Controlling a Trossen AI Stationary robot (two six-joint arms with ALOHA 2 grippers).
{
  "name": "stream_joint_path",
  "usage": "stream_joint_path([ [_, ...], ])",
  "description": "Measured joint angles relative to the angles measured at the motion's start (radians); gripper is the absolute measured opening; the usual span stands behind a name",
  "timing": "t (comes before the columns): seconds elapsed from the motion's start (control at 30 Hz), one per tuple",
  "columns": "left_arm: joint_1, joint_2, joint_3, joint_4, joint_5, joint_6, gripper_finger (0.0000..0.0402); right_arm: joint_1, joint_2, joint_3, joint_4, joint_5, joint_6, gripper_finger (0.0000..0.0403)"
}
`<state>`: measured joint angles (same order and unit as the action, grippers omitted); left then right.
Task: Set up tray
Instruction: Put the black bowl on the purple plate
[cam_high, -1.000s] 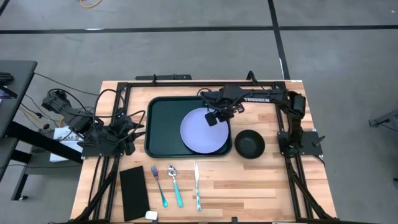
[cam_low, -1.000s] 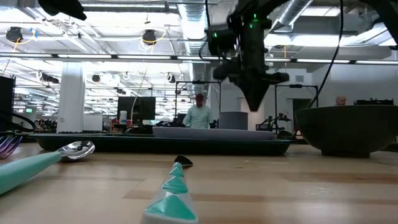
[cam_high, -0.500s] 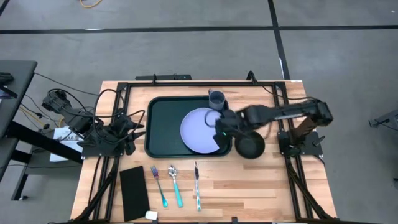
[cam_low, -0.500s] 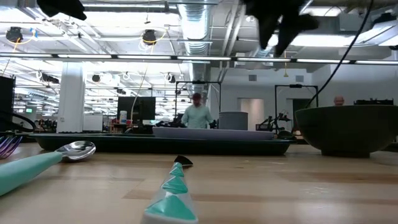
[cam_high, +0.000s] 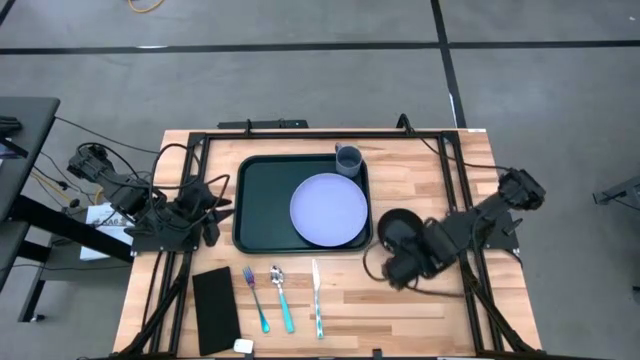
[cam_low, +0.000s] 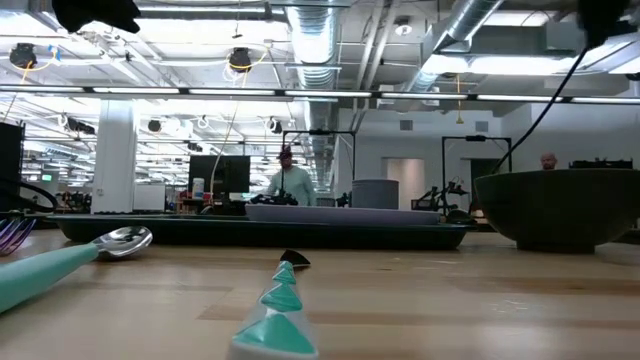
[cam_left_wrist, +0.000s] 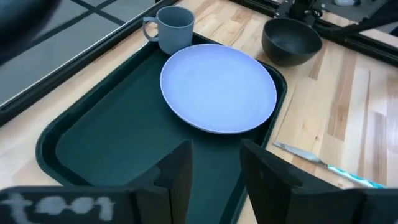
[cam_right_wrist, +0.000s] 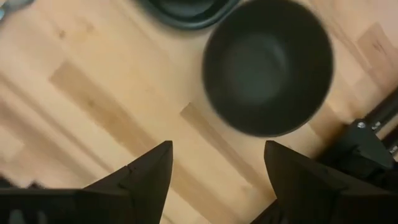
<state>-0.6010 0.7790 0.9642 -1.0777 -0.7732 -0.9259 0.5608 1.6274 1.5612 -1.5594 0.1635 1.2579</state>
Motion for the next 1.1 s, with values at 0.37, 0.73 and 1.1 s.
stream_joint_path([
  [0.37, 0.001, 0.0, 0.0, 0.0, -0.019, -0.069, 0.0122, 0.008, 0.03, -0.162, 0.186, -0.067, -0.086, 0.0238],
  [0.73, 0.001, 0.0, 0.0, 0.0, -0.014, -0.091, 0.0122, -0.131, 0.029, -0.21, 0.248, -0.137, -0.243, 0.0238],
  [1.1, 0.0, 0.0, 0.0, 0.0, 0.009, -0.136, 0.0122, -0.205, 0.029, -0.21, 0.284, -0.135, -0.432, 0.0238],
])
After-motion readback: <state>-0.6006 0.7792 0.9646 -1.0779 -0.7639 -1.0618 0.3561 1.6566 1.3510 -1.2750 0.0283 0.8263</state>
